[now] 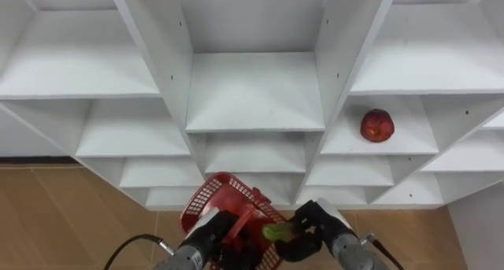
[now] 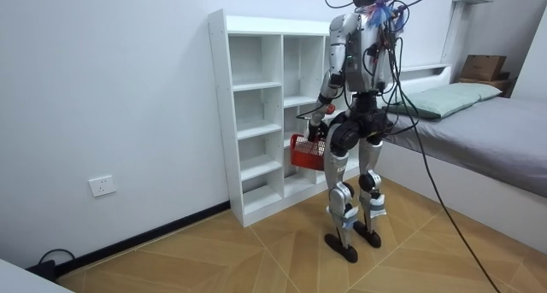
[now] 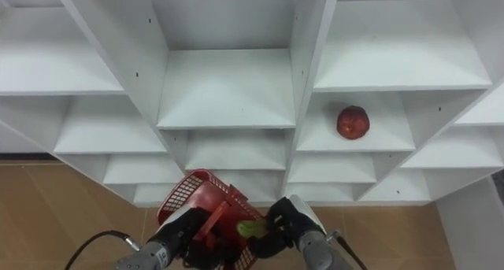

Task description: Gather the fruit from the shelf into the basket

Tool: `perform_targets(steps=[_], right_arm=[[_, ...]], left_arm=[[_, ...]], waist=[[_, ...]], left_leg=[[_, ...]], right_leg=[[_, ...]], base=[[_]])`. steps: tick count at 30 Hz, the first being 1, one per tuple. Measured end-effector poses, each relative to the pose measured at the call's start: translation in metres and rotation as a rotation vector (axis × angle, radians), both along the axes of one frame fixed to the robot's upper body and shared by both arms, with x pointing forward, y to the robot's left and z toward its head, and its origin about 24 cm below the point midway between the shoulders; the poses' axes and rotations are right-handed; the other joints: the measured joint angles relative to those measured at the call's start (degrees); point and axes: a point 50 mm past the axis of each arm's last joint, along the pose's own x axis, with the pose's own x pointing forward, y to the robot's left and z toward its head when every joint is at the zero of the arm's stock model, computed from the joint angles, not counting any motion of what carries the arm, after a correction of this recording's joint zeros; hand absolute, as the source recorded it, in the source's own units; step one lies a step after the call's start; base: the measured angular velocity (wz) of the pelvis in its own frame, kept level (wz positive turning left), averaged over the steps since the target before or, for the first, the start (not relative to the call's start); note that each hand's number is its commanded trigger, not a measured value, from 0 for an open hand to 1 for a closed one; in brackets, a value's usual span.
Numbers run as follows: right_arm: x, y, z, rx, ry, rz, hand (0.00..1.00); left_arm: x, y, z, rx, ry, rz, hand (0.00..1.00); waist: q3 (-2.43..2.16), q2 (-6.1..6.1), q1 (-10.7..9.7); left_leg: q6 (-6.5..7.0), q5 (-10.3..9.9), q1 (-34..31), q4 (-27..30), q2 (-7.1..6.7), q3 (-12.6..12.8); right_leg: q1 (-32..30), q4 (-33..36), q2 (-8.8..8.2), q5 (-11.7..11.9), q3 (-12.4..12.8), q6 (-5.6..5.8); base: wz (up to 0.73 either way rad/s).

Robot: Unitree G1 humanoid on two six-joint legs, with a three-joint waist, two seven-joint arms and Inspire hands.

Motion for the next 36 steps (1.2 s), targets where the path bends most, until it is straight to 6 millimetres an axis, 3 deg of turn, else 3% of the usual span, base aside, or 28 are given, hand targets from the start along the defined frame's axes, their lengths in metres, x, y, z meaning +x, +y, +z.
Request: perform_targets(steps=[16,25,36], right_arm=[[0.018,0.005,0.007,-0.016,-0.043,-0.028,1.0],[0.017,0.01,0.005,-0.006,-0.016,-0.005,1.0],[0.019,0.023,0.007,0.031,0.003,0.062,1.0]], left_arm=[[-0.006,-0.008,-0.004,0.025,0.023,-0.061,1.0],[-0.005,-0.008,-0.004,0.028,0.021,-0.064,1.0],[0.0,-0.01,-0.001,0.026,0.004,-0.069,1.0]], waist=[[0.04,-0.04,0.02],[0.67,0.07,0.09],[0.57,0.19,0.14]], left_leg=[[0.02,0.02,-0.09,0.13,-0.12,-0.79],[0.02,0.02,-0.22,0.05,-0.21,-1.11],[0.02,0.02,-0.78,0.09,-0.21,-1.23]], right_leg=[[0.23,0.0,-0.6,0.0,-2.0,0.0],[0.63,-0.84,-0.5,0.0,-2.28,0.0],[0.04,-0.82,-0.59,0.0,-2.31,0.0]], base=[[0.02],[0.01],[0.0]])
